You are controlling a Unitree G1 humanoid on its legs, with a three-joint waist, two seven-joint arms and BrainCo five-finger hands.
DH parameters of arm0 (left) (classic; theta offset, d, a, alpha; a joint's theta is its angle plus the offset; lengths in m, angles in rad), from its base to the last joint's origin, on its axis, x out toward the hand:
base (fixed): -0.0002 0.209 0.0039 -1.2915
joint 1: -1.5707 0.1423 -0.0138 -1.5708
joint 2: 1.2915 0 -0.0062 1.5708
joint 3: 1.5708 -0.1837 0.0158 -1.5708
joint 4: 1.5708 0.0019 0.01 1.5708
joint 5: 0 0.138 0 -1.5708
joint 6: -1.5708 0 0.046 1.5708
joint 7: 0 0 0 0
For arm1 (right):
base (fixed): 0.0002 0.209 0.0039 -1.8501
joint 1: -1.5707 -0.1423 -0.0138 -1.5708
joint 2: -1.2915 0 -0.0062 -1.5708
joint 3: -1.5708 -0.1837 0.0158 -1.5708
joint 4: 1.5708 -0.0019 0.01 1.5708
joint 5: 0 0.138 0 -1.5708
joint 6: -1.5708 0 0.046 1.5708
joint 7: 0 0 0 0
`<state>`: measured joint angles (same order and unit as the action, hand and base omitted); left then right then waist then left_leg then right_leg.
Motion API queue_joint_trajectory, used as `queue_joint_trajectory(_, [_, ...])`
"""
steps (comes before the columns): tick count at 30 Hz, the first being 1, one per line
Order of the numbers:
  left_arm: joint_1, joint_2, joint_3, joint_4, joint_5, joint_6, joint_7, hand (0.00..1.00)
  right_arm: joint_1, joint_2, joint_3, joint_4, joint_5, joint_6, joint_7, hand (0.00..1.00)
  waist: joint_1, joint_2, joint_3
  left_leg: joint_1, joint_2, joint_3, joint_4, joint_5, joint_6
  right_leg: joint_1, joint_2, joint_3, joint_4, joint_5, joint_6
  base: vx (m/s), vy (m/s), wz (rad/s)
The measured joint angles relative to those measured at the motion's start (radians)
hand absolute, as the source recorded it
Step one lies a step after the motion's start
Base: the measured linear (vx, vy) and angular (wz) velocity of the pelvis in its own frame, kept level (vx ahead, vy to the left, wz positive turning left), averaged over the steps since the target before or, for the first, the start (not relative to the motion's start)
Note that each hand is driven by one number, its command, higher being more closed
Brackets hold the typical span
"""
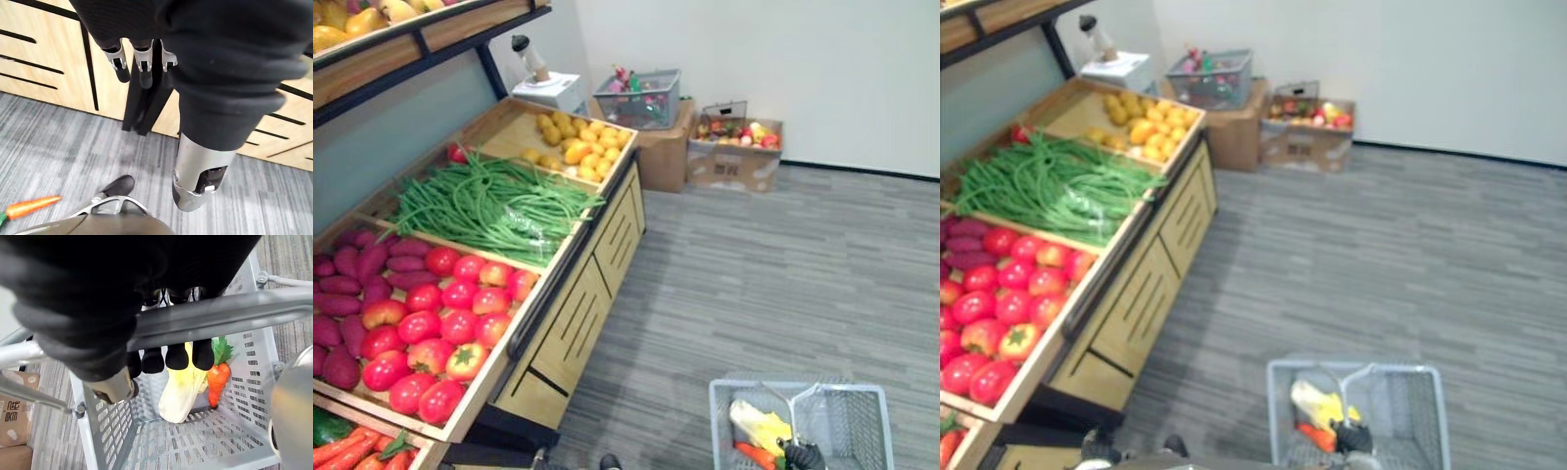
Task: Pick vegetable in the basket
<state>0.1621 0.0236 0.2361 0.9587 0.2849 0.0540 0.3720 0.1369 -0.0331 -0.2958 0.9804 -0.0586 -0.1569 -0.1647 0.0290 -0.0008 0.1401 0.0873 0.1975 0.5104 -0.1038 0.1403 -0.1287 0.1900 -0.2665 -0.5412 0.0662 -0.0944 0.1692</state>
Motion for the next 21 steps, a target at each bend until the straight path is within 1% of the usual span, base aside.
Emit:
queue_joint_trajectory(4, [-0.001,0.005,0.007,0.029,-0.015,-0.005,0.018,0.0,-0.008,0.004,-0.011,0.029,0.0,-0.013,-0.006,1.0,0.002,-0.008,-0.004,-0.002,-0.001,-0.001,0.0,0.0,0.0,0.0,0.001,0.004,-0.005,0.002,0.002,0.01,0.0,0.0])
queue_joint_trajectory(6, [0.0,0.009,0.007,0.04,-0.047,-0.01,0.021,0.0,-0.014,0.004,-0.012,0.049,0.0,-0.021,-0.008,1.0,0.002,-0.01,-0.01,-0.003,-0.001,0.0,0.0,-0.001,0.001,0.001,0.003,0.006,-0.01,0.004,0.005,0.07,-0.007,-0.03])
queue_joint_trajectory(9, [-0.001,0.011,0.007,0.056,-0.05,-0.013,0.03,0.0,-0.022,0.005,-0.014,0.071,-0.001,-0.022,-0.025,1.0,0.003,-0.011,-0.018,-0.001,-0.002,0.0,0.0,-0.001,0.0,0.005,0.004,0.007,-0.015,0.011,0.015,0.06,-0.006,-0.02])
queue_joint_trajectory(11, [-0.001,0.011,0.008,0.076,-0.087,-0.015,0.053,0.0,-0.027,0.007,-0.022,0.093,-0.001,-0.023,-0.034,1.0,0.003,-0.013,-0.031,0.003,-0.002,0.002,0.002,-0.001,0.0,0.006,0.005,0.013,-0.019,0.011,0.016,0.07,-0.004,-0.07])
queue_joint_trajectory(17, [-0.003,0.011,0.008,0.091,-0.087,-0.016,0.09,0.0,-0.027,0.012,-0.041,0.101,-0.003,-0.023,-0.044,1.0,0.002,-0.015,-0.034,0.016,-0.003,0.002,0.002,-0.001,0.0,0.023,0.008,0.017,-0.035,0.012,0.017,0.03,-0.003,-0.02])
queue_joint_trajectory(20, [-0.004,0.013,0.008,0.105,-0.089,-0.015,0.094,0.0,-0.028,0.011,-0.04,0.114,-0.004,-0.023,-0.046,1.0,0.002,-0.019,-0.037,0.025,-0.003,0.002,0.0,-0.002,-0.001,0.037,0.01,0.016,-0.044,0.012,0.017,0.0,0.0,0.0])
queue_joint_trajectory(21, [-0.006,0.014,0.008,0.11,-0.111,-0.015,0.094,0.0,-0.028,0.01,-0.039,0.115,-0.005,-0.023,-0.047,1.0,0.002,-0.019,-0.037,0.029,-0.002,0.001,0.0,-0.005,-0.005,0.042,0.013,0.016,-0.049,0.013,0.018,0.0,0.0,0.0])
